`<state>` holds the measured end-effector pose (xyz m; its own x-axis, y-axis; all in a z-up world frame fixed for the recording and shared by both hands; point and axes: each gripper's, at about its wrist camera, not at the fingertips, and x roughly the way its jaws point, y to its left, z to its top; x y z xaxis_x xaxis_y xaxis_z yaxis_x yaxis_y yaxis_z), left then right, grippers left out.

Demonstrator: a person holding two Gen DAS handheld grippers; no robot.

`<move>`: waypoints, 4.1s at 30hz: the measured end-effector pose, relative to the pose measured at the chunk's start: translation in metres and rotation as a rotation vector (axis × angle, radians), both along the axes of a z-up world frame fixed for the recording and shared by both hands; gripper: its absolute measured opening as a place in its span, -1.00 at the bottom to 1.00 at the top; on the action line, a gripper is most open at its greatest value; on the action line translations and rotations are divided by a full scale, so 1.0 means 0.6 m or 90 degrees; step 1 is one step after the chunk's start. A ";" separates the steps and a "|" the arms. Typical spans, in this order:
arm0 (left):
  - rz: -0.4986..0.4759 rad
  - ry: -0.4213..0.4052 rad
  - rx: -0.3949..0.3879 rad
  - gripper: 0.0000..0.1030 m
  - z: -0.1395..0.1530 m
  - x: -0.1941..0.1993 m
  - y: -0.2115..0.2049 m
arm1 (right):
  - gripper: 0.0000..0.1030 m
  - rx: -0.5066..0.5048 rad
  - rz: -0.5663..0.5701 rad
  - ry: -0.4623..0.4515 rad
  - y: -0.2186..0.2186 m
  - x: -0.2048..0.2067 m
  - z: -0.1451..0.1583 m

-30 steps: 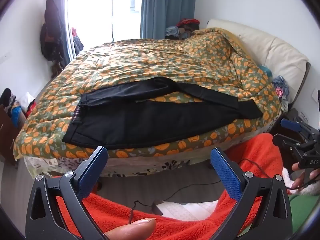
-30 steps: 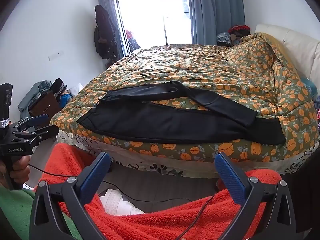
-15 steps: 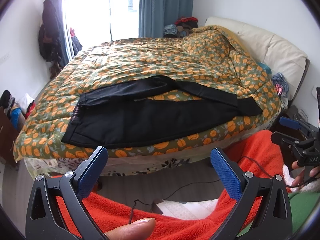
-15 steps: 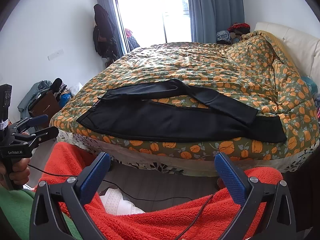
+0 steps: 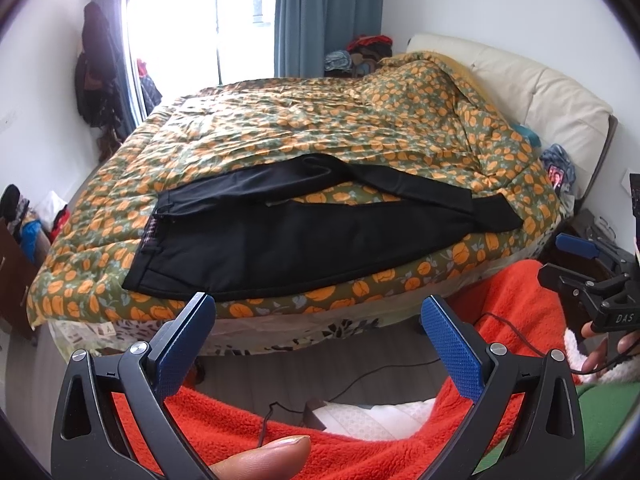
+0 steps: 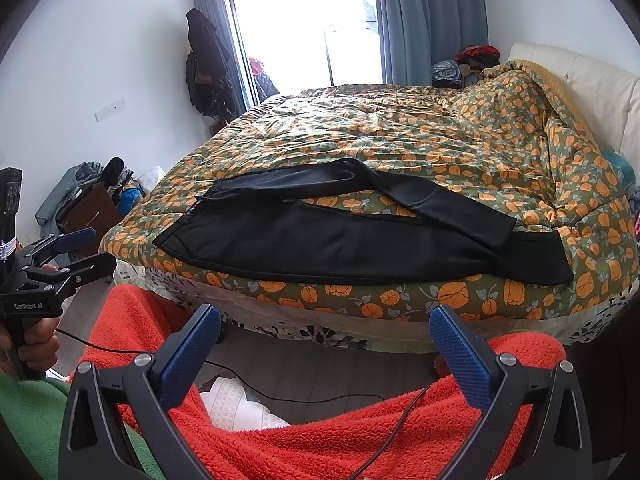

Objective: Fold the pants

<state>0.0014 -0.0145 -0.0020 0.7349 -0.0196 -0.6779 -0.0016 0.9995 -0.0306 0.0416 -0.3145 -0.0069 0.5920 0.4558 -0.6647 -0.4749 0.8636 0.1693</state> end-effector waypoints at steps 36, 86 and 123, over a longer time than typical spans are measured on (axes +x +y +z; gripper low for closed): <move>0.024 0.034 0.020 0.99 -0.007 0.008 -0.006 | 1.00 -0.002 0.000 0.003 0.000 0.001 0.000; 0.052 0.053 0.062 0.99 -0.018 0.011 -0.007 | 1.00 -0.037 -0.012 0.016 0.008 0.007 -0.009; 0.019 0.004 0.101 0.99 0.010 0.061 -0.011 | 1.00 -0.051 0.024 0.018 0.029 0.015 -0.016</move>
<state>0.0377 -0.0208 0.0039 0.7293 0.1094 -0.6754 -0.0305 0.9913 0.1277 0.0505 -0.2972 -0.0166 0.5565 0.4219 -0.7157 -0.5030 0.8567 0.1140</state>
